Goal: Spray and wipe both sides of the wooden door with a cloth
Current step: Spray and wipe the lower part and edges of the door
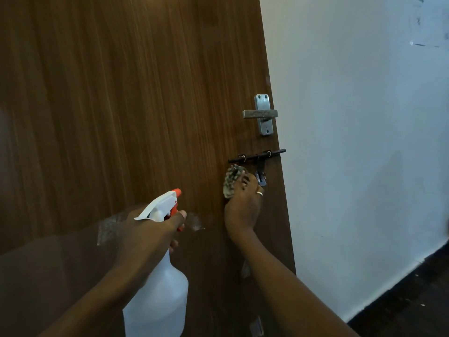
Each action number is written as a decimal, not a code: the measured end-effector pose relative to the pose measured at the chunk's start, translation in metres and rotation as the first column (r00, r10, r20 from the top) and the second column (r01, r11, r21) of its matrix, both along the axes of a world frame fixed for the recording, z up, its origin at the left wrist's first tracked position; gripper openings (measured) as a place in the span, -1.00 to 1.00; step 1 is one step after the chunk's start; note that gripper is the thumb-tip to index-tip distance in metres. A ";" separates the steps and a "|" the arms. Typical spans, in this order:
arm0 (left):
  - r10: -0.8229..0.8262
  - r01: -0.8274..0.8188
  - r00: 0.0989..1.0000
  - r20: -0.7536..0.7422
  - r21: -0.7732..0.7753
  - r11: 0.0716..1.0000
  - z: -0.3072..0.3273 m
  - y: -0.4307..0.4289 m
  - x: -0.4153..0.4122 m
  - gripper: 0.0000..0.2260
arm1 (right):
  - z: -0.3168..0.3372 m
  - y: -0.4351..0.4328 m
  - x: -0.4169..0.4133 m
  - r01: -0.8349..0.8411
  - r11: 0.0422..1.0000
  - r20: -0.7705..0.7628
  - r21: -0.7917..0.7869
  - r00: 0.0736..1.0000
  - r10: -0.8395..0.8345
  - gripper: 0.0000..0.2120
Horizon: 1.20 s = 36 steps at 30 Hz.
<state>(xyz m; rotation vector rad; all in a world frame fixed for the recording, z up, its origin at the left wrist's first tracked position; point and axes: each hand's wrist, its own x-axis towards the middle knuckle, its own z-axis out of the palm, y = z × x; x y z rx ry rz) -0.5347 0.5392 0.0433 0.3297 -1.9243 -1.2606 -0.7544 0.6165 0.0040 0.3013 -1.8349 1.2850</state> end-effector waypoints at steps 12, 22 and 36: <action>0.017 -0.016 1.000 0.003 -0.068 0.998 0.002 0.037 -0.042 -0.59 | -0.059 0.030 -0.011 0.044 0.982 -0.045 0.181 0.998 -0.036 -0.72; 0.033 -0.031 0.999 0.020 -0.082 0.996 -0.007 0.050 -0.043 -0.53 | 0.046 0.106 -0.077 0.051 0.997 0.221 0.062 0.973 -0.064 -0.79; 0.033 -0.032 0.999 0.013 -0.059 0.998 -0.022 0.041 -0.033 -0.61 | 0.003 0.100 -0.082 0.038 0.995 0.233 -0.096 0.972 -0.015 -0.82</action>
